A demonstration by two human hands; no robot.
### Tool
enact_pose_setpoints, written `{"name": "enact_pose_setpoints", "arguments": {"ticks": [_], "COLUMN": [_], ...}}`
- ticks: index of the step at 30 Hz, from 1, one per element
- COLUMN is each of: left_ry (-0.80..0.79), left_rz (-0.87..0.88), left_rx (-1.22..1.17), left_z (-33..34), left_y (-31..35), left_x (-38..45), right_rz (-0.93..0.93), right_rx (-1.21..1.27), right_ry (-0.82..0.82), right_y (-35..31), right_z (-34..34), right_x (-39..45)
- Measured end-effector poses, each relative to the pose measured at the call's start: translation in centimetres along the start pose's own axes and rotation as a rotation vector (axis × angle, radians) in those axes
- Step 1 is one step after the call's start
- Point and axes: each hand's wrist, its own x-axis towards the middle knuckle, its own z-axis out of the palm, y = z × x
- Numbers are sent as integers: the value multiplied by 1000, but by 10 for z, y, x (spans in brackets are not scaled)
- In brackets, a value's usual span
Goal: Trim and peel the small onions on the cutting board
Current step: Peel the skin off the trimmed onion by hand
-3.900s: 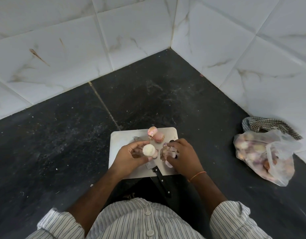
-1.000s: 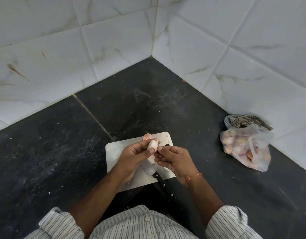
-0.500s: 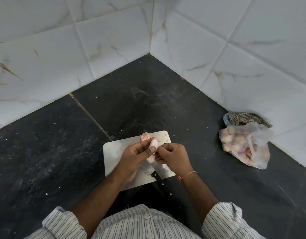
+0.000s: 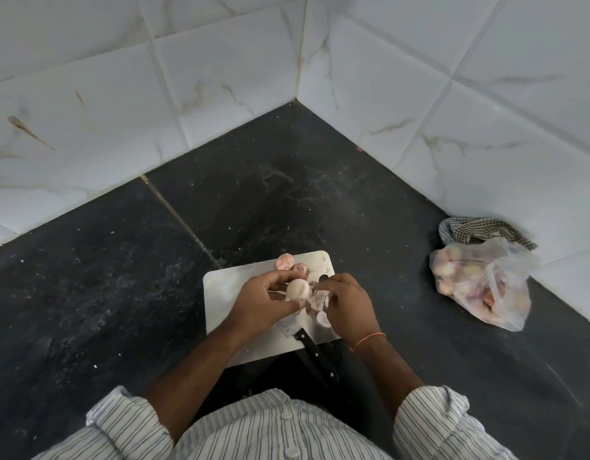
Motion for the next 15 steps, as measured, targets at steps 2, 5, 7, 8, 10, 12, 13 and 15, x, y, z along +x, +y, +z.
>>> {"name": "enact_pose_setpoints", "arguments": {"ticks": [2,5,7,8,10,12,13,15], "left_ry": [15,38,43,47,54,55,56,52], "left_rz": [56,114,132,135,129,130,124,99], "left_rx": [93,175,199,222,273,338,369,416], "left_z": [1,0,-4,-8,-18,-31,-38,-54], "left_y": [1,4,1,-1,-7,-16,-20,-29], "left_x": [-2,-3,-1,-1,-1,-1,-2,-7], "right_rz": [28,46,24,14,9,18,16,-12], "right_rx": [126,347,411,421,415,396,382,346], "right_ry": [-8,-82,-118,-133,-176,-214,-221,-245], "right_y": [-6,-18,-24,-26,-31,-38,-43,-54], "right_z": [-3,-8,-8,-7,0,12,20,37], "right_x": [0,0,2,4,8,13,14,16]}}
